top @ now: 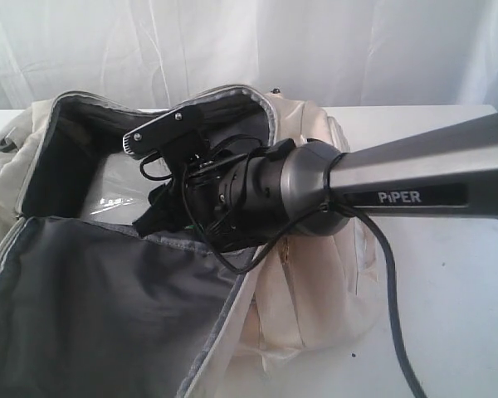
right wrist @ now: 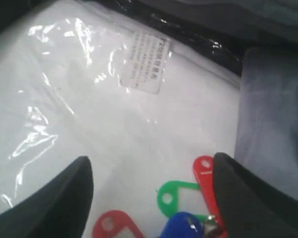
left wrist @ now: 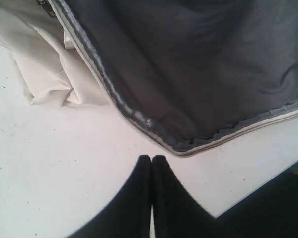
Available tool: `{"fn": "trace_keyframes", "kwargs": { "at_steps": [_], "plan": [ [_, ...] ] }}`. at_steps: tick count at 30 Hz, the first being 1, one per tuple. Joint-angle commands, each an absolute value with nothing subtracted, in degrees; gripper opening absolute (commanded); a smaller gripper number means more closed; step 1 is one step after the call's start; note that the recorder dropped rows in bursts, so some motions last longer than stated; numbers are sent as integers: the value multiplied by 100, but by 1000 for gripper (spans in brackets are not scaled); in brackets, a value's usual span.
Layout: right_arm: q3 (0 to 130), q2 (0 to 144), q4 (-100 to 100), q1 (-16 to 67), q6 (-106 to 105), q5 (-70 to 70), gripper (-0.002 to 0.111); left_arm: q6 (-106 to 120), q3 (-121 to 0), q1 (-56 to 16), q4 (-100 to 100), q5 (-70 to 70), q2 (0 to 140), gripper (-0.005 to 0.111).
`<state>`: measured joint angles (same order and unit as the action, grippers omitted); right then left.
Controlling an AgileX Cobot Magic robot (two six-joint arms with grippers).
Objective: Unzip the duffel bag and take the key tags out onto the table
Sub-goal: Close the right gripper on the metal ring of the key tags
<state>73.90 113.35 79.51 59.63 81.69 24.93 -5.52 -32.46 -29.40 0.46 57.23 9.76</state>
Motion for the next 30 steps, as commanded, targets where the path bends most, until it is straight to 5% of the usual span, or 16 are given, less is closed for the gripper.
{"fn": "trace_keyframes", "kwargs": {
  "at_steps": [1,17,21,26,27,30],
  "plan": [
    [7422,11308,6587,5929,6652,3309,65,-553,-3278,-2927,53,5742,932,0],
    [7422,11272,5562,5929,5500,4659,63,-553,-3278,-2927,53,5742,932,0],
    [7410,11379,5127,5929,5267,4125,48,-553,-3278,-2927,53,5742,932,0],
    [7410,11667,4828,5929,5267,3608,18,-553,-3278,-2927,51,5754,932,0],
    [7429,11667,4828,5929,5267,3439,5,-553,-3278,-2927,51,5754,932,0],
    [7525,11549,4828,5929,5267,3075,0,-553,-3278,-2927,51,5754,932,0]
  ]
}}
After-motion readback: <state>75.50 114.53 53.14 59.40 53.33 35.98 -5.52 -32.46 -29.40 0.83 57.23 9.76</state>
